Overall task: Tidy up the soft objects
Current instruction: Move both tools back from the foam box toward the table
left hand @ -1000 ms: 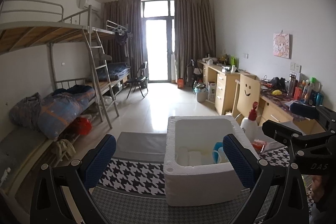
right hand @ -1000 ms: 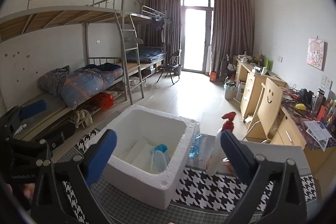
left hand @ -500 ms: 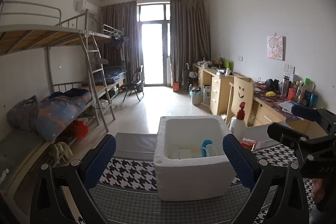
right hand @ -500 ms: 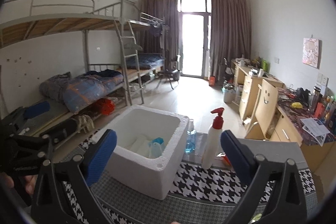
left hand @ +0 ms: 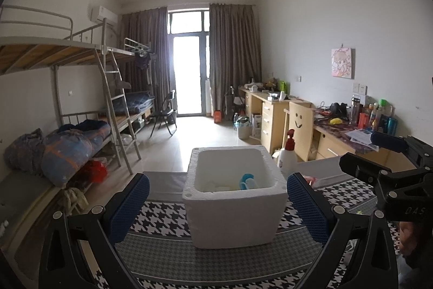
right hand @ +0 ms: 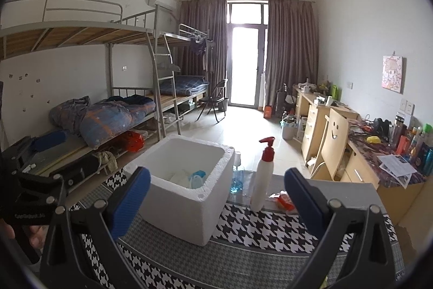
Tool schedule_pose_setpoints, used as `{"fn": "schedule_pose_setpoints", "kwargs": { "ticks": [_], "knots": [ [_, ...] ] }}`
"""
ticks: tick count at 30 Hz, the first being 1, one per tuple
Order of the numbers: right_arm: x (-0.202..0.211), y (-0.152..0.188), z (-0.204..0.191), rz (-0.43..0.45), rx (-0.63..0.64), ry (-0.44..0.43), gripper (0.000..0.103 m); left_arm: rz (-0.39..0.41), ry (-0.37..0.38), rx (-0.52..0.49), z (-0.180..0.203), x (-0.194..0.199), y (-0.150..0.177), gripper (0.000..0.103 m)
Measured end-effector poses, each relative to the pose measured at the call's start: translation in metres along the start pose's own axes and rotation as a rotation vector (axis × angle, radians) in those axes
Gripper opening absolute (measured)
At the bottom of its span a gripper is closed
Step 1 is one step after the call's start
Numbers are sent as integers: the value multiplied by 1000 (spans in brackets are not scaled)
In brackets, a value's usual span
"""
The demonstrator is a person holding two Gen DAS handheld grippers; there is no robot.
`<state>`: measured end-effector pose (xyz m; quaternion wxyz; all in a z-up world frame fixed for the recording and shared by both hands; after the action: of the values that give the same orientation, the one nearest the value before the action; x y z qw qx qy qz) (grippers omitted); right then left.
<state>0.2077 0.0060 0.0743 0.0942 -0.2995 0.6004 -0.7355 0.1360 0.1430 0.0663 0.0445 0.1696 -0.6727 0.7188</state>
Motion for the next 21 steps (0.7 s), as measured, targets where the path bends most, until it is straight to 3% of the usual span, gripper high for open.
{"fn": "schedule_pose_setpoints", "kwargs": {
  "ticks": [21],
  "knots": [
    [31,33,30,3,-29,75,101,-6,81,7,34,7,33,102]
  ]
}}
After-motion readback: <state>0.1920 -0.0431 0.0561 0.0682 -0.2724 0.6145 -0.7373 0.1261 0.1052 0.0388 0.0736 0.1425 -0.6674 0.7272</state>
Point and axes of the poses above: each gripper's, at about its wrist camera, not at the fingertips, and x roughly against the way its jaws point, z to its right, y to its underside, the point moved 8 cm from there along -x, roughly the way its jaws point, and after that the axes turned 10 degrees about y, right-handed, at the moved point
